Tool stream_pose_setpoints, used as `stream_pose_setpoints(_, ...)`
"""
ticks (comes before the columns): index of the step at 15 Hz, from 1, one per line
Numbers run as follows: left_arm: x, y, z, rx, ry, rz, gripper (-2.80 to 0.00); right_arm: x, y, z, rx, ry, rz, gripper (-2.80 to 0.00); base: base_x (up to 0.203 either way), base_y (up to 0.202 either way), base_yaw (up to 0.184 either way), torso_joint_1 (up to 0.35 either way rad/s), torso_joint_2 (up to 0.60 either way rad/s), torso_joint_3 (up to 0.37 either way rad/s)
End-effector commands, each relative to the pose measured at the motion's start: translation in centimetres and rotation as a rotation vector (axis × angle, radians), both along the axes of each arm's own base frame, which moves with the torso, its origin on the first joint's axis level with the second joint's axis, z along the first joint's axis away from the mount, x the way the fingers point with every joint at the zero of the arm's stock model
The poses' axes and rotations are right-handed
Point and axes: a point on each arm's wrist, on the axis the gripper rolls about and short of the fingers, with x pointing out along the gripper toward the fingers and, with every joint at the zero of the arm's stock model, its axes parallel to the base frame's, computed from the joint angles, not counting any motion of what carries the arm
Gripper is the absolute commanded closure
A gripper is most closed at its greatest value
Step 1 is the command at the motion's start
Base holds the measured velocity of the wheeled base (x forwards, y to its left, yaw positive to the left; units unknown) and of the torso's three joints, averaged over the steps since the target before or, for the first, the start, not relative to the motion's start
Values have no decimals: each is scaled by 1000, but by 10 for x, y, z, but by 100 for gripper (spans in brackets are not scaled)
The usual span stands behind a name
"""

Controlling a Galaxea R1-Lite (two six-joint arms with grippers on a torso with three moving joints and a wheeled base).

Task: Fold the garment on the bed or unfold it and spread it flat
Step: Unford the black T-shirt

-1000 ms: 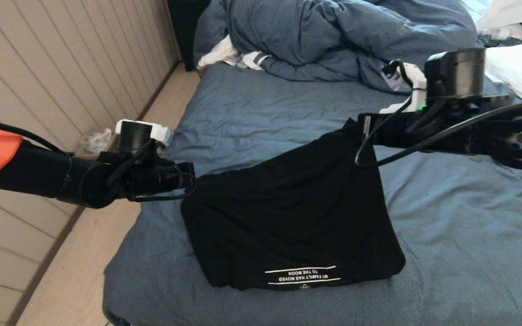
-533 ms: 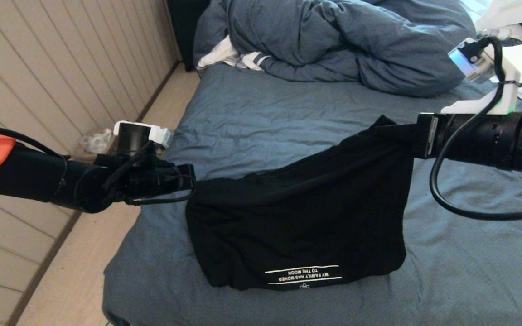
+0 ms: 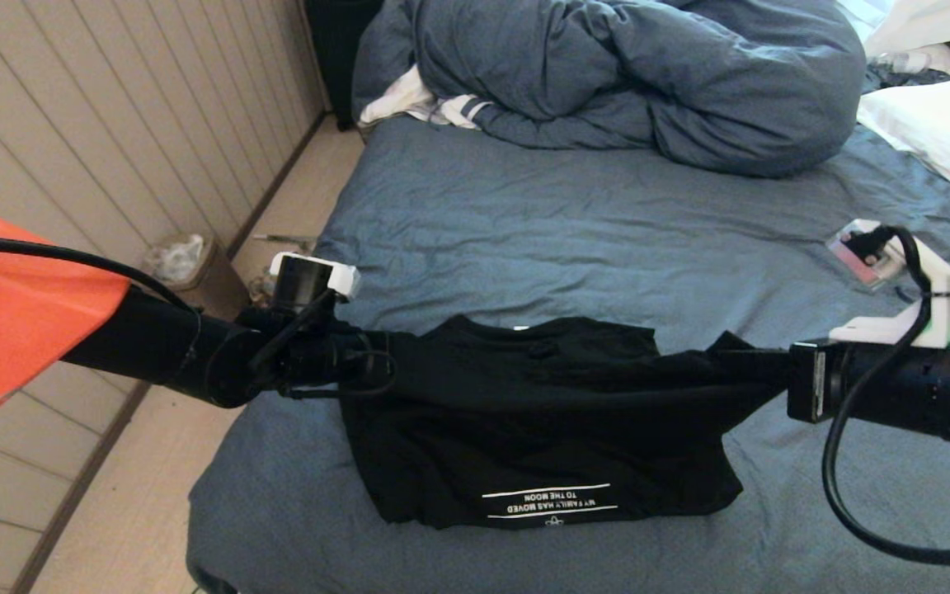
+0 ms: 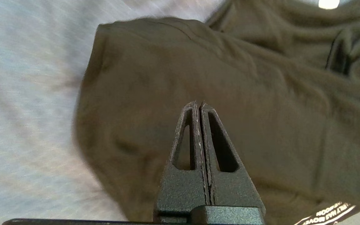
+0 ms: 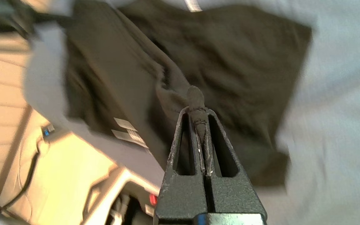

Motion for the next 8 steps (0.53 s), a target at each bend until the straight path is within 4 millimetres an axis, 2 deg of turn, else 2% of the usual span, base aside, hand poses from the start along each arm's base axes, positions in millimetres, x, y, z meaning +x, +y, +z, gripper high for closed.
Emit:
stream_pose_setpoints(1, 4, -5, -12, 10, 23, -4, 0, -7, -14, -19, -12, 57, -29, 0, 0, 0, 0, 0, 0, 0)
stream_pose_setpoints(3, 5, -5, -13, 9, 18, -5, 0, -20, -25, -33, -23, 82, -11, 0, 0, 0, 0, 0, 0, 0)
stream_pose_setpoints(5, 3, -6, -13, 10, 19, -10, 0, -31, -26, -44, -38, 106, 5, 0, 0, 0, 0, 0, 0, 0)
stream_pose_setpoints(8, 0, -7, -18, 10, 24, -16, 0, -34, -25, -53, -41, 137, 22, 0, 0, 0, 0, 0, 0, 0)
